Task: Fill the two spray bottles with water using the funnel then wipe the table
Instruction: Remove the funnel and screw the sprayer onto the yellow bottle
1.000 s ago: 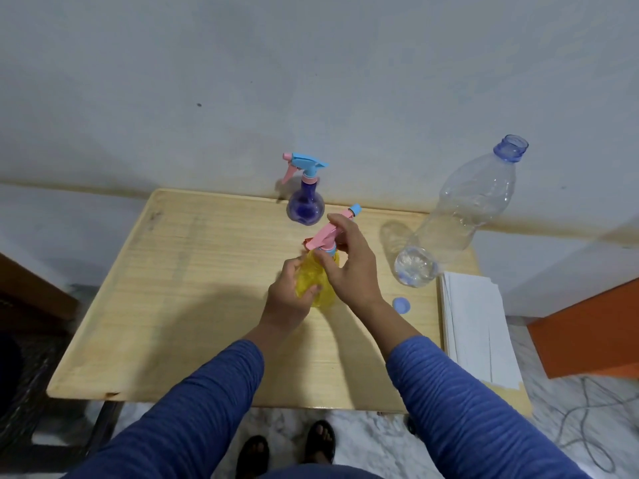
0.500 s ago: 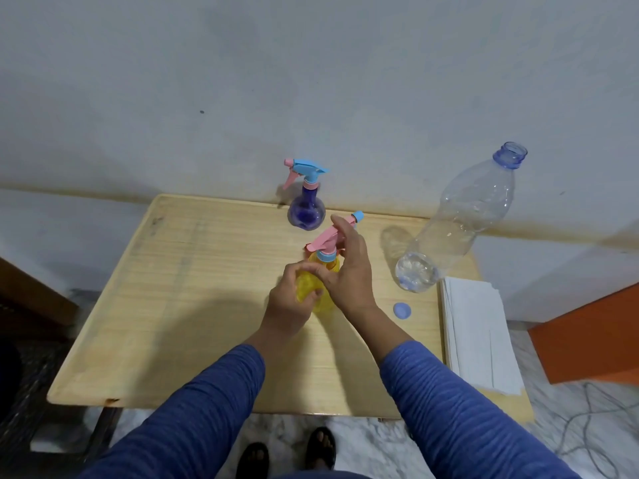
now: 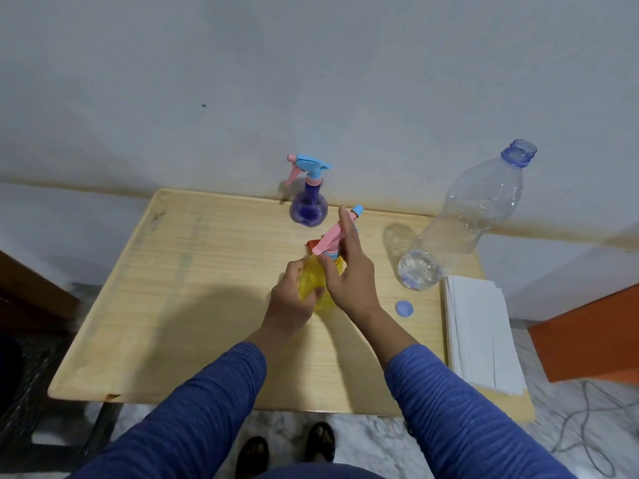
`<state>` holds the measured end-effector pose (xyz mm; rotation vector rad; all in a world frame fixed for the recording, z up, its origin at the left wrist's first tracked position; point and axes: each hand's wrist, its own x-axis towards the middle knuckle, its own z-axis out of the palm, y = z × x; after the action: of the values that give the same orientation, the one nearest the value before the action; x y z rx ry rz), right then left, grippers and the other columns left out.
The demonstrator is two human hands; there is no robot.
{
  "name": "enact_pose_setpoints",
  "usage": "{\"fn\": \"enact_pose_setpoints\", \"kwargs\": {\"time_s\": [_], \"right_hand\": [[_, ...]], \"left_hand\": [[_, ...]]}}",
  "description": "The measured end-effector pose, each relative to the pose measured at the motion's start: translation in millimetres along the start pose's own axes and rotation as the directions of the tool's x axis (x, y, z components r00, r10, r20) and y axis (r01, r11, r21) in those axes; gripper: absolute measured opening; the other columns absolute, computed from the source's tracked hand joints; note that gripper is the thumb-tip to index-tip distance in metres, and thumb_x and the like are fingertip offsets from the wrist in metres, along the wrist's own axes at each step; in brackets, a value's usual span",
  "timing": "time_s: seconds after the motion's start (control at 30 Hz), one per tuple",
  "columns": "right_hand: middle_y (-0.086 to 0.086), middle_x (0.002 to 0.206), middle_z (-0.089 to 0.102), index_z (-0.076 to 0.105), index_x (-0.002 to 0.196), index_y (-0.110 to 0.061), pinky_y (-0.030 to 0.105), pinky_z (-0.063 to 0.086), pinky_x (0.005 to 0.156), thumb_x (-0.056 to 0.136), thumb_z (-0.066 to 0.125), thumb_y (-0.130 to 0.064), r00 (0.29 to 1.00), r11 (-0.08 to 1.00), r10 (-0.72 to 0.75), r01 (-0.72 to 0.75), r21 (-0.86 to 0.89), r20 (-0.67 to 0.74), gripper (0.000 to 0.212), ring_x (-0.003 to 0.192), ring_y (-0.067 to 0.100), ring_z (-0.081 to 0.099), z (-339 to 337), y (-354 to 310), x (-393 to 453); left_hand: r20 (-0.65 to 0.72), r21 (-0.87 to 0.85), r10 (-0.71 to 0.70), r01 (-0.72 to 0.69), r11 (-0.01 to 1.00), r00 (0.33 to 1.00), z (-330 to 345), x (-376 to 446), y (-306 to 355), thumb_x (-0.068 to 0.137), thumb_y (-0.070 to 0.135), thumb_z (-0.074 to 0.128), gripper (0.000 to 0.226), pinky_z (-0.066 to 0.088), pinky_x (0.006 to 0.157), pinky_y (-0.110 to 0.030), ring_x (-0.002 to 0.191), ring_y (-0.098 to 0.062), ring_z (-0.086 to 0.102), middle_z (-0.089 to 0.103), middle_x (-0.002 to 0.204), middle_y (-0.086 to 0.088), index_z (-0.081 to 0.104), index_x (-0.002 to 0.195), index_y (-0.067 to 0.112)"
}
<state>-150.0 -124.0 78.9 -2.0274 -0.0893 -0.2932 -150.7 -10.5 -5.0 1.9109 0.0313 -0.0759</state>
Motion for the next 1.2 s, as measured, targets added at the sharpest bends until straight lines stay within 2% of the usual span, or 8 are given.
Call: {"fn": "enact_pose_setpoints", "kwargs": {"time_s": [0.13,0.23,0.37,0.53,0.67,0.8,0.93,1.2], "right_hand": [[-0.036,0.120,0.037,0.033,0.129,-0.045,0.008,0.038,0.089,0.075,0.075,-0.010,0.996,0.999,0.047,-0.045,0.019,-0.082,0.077,0.109,0.005,0.048,5,-4,5],[-0.018,0.131,0.048,0.017,0.134,-0.054,0.017,0.043,0.094,0.080,0.070,-0.013,0.999,0.999,0.032,-0.031,0.019,-0.022,0.086,0.113,0.010,0.053,0,0,4],[-0.023,0.131,0.048,0.024,0.138,-0.047,0.004,0.040,0.089,0.083,0.059,0.001,1.000,1.000,0.026,-0.026,0.014,0.007,0.081,0.109,0.004,0.057,-5,1,1],[-0.013,0.135,0.046,0.038,0.134,-0.033,0.025,0.046,0.096,0.078,0.062,0.004,0.997,0.999,0.042,-0.040,0.029,-0.064,0.071,0.113,0.014,0.057,7,-10,2],[-0.038,0.113,0.042,0.026,0.131,-0.048,0.001,0.038,0.081,0.080,0.069,-0.005,0.992,0.998,0.065,-0.064,0.015,-0.110,0.080,0.102,0.001,0.053,5,-6,-2],[-0.004,0.114,0.035,0.018,0.143,-0.039,0.010,0.035,0.082,0.070,0.081,-0.024,0.951,0.982,0.060,-0.111,-0.155,-0.305,0.098,0.102,0.001,0.036,6,1,-8],[0.008,0.140,0.029,0.006,0.142,-0.040,-0.005,0.023,0.089,0.067,0.083,-0.024,0.971,0.989,0.083,-0.107,-0.099,-0.225,0.108,0.129,0.016,0.032,7,4,0],[-0.036,0.138,0.019,0.008,0.149,-0.027,0.008,0.041,0.087,0.077,0.066,-0.006,0.999,1.000,0.019,-0.018,0.014,-0.027,0.094,0.125,-0.012,0.032,-3,2,24]], "left_hand": [[0.009,0.002,0.007,-0.007,1.000,1.000,0,0,0,0.070,0.035,0.062,0.056,0.046,0.094,-0.030,0.108,-0.015,0.057,0.060,0.116,0.002,0.045,0.123,0.031],[0.009,-0.010,0.009,-0.009,1.000,1.000,0,1,0,0.071,0.035,0.064,0.056,0.044,0.093,-0.027,0.109,-0.013,0.057,0.060,0.117,0.004,0.045,0.124,0.030],[0.006,-0.030,0.027,-0.027,0.999,1.000,1,0,-1,0.072,0.034,0.065,0.057,0.045,0.095,-0.028,0.110,-0.012,0.057,0.060,0.119,0.006,0.045,0.126,0.032],[-0.009,-0.011,0.027,-0.027,1.000,1.000,0,3,-2,0.071,0.031,0.062,0.055,0.049,0.093,-0.033,0.104,-0.013,0.060,0.062,0.112,0.003,0.046,0.123,0.031],[0.019,0.001,0.033,-0.033,0.999,0.999,-1,3,-2,0.071,0.033,0.062,0.054,0.047,0.095,-0.034,0.107,-0.014,0.059,0.062,0.113,0.003,0.045,0.123,0.032],[0.013,-0.015,0.019,-0.019,1.000,1.000,1,1,-2,0.070,0.036,0.063,0.057,0.045,0.097,-0.032,0.111,-0.014,0.056,0.060,0.117,0.004,0.044,0.124,0.032],[-0.005,0.012,0.009,-0.009,1.000,1.000,1,0,0,0.069,0.037,0.063,0.057,0.045,0.097,-0.033,0.111,-0.016,0.056,0.059,0.118,0.003,0.045,0.123,0.028],[0.023,0.073,0.050,-0.052,0.996,0.998,-7,-18,-4,0.071,0.055,0.056,0.065,0.046,0.095,-0.033,0.111,-0.012,0.054,0.058,0.121,0.004,0.050,0.124,0.019]]}}
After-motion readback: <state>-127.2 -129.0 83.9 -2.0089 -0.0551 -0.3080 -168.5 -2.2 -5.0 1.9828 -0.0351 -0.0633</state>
